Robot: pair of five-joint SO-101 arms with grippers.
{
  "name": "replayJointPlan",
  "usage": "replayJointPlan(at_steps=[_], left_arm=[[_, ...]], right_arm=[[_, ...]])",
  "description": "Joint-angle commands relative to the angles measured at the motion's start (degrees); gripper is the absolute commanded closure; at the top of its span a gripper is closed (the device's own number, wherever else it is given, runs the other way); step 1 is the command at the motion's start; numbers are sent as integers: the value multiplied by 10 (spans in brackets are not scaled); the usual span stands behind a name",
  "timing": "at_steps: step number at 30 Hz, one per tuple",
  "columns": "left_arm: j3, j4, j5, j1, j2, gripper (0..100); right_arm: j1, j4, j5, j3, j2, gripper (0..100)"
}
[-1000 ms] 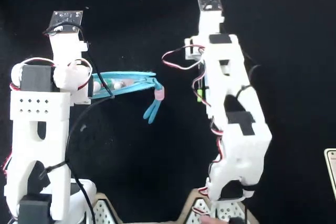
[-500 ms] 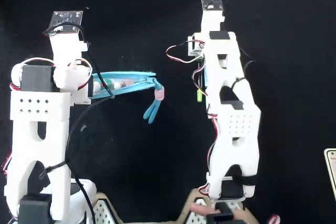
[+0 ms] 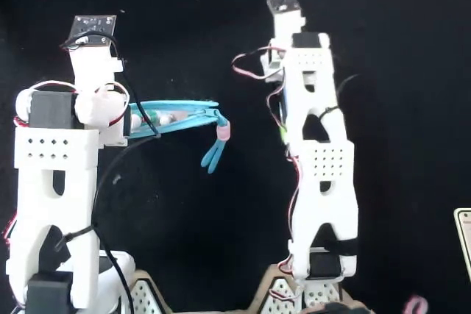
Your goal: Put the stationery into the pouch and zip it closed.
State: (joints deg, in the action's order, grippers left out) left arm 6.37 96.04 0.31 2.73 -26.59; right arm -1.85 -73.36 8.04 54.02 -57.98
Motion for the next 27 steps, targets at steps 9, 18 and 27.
replayJointPlan(at_steps=[9,18,27], left_arm=[[3,2,1,-5,0,970],[3,2,1,-6,0,970],[2,-3,1,-6,2,970]], right_arm=[[28,-279,-1,316,12,988],[152,-279,8,225,15,988],[262,-279,93,80,56,988]])
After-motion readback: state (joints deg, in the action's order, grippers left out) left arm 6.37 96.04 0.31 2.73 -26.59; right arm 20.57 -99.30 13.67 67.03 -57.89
